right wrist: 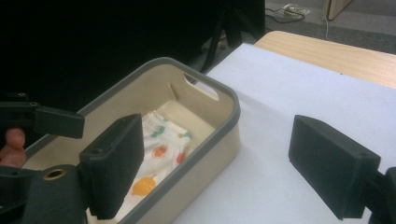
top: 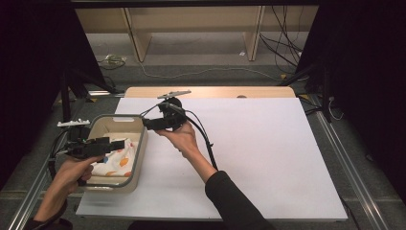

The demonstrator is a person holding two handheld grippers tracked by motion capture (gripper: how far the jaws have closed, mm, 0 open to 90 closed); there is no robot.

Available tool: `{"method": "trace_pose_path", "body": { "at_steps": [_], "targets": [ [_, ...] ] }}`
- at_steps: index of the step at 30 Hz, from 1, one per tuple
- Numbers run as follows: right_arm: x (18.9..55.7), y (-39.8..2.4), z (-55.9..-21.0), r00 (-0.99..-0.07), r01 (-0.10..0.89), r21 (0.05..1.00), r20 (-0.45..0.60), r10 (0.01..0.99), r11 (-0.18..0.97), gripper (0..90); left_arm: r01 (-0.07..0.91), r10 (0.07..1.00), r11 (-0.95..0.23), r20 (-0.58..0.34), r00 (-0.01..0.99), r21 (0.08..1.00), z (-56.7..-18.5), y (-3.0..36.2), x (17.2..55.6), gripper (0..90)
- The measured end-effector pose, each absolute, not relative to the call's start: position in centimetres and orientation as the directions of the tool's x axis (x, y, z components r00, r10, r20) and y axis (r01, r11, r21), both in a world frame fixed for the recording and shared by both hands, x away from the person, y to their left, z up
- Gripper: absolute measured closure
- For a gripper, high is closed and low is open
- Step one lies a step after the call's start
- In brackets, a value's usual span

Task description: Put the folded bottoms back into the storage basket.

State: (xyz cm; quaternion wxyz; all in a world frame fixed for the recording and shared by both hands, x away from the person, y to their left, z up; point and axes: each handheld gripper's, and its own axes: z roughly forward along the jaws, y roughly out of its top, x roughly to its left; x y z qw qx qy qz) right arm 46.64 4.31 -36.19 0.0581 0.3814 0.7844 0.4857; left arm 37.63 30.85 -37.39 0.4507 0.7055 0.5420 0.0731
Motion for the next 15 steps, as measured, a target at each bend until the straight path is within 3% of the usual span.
{"method": "trace_pose_path", "body": {
  "at_steps": [15],
  "targets": [
    [45.8,1.7,-36.1,-0.698,0.527,0.824,0.282,0.658,0.206,19.2,0.67,0.81,-0.035,-0.371,0.453,0.742,-37.7,28.7,37.5,17.0]
  ]
}}
